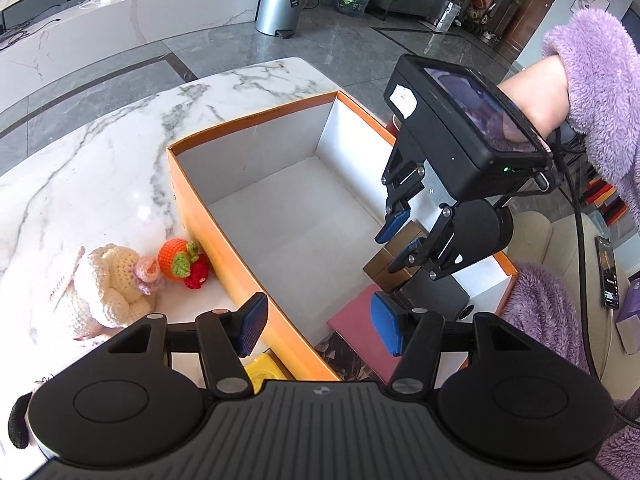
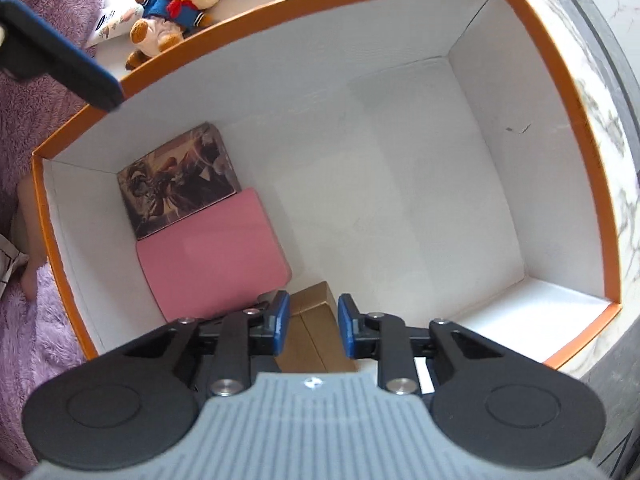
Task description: Organize objects
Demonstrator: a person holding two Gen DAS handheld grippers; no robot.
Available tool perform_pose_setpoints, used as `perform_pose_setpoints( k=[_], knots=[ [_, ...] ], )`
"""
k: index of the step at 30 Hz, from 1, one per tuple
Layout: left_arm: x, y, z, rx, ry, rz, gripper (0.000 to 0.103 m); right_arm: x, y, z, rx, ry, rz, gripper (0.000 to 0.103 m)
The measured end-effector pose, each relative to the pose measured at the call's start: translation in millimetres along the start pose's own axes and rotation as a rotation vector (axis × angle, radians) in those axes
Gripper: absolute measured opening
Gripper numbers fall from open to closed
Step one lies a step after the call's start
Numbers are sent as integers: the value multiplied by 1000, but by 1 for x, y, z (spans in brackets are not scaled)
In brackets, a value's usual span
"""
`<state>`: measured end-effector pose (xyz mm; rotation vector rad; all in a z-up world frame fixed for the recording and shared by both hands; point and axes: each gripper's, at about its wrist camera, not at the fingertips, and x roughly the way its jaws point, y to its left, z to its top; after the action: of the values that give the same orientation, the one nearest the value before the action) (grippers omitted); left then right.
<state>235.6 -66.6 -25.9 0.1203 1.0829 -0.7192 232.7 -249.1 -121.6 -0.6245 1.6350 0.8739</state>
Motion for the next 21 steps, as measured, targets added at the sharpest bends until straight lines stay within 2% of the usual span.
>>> perform_pose_setpoints(
  k=[9, 13, 16, 21],
  knots=[
    [-12, 9, -5, -40, -13, 27, 68, 3, -14, 2, 109, 40, 26, 29],
    [-22, 11, -11, -49, -17, 45, 68, 4, -5, 5, 89, 27, -11, 31],
    [-34, 11, -18, -47, -20, 67, 68, -5, 5, 3, 87, -16, -30, 37],
    [-63, 14, -39, -63, -32, 127, 68, -42, 32, 0, 92, -148, -74, 37]
  ],
)
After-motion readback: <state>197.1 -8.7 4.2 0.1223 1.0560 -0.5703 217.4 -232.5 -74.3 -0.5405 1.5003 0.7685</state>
